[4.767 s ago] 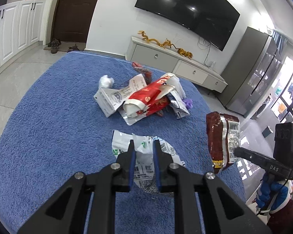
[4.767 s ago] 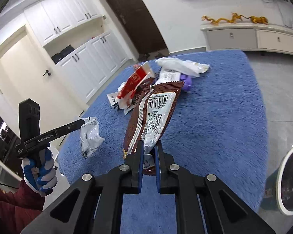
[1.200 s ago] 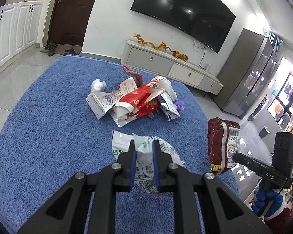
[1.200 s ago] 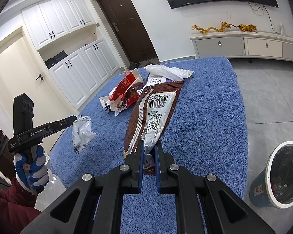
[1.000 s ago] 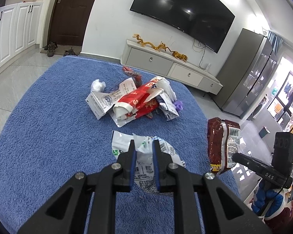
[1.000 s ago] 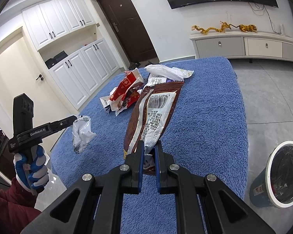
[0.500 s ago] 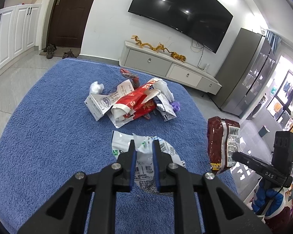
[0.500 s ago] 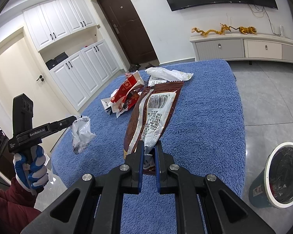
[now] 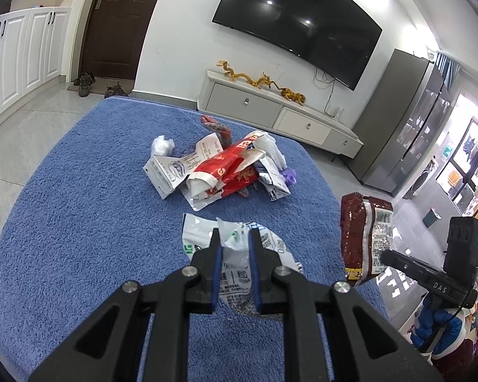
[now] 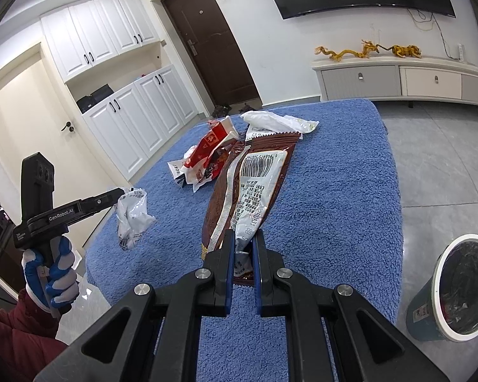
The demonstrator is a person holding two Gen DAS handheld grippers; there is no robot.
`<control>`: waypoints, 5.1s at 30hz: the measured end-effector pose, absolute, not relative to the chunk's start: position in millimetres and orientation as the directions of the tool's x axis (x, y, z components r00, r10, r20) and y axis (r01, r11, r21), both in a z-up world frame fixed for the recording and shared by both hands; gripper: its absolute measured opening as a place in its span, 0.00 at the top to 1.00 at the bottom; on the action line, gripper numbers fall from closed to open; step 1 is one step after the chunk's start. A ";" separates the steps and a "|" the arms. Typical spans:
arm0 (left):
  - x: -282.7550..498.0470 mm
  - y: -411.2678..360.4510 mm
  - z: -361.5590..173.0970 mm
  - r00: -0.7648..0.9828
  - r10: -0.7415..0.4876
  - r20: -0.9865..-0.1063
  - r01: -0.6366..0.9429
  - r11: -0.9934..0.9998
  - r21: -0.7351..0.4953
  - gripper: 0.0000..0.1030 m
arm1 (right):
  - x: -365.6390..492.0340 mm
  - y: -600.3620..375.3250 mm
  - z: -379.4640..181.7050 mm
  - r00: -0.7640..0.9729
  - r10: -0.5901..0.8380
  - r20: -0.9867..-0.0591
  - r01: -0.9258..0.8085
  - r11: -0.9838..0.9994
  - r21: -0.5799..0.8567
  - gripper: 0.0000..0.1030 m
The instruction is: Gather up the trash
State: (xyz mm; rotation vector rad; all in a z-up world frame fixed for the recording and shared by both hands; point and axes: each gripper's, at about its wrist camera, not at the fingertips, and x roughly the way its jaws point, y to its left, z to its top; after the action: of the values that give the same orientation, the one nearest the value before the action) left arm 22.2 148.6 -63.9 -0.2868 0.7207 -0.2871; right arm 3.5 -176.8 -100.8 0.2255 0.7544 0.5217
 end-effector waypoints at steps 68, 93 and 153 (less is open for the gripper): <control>41.6 81.0 -43.9 0.664 -0.423 -0.616 0.292 0.906 -0.307 0.86 | -26.3 -243.1 -95.3 0.709 0.432 -0.557 -0.221 0.886 0.407 0.90; 53.9 32.5 -37.3 0.620 -0.478 -0.622 0.410 0.873 -0.263 0.86 | -53.1 -310.6 -102.4 0.776 0.290 -0.561 -0.034 0.906 0.422 0.90; 188.5 -443.3 -178.3 0.179 -0.466 -0.866 0.745 0.639 -0.190 0.59 | 16.3 -523.7 -287.9 0.453 -0.063 -0.889 0.491 0.850 0.190 0.81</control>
State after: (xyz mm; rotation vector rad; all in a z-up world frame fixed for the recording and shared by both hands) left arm 188.5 -443.3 -178.3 0.3045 1.0893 -0.8748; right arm 16.3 -523.7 -287.9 0.4599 1.0527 -0.3570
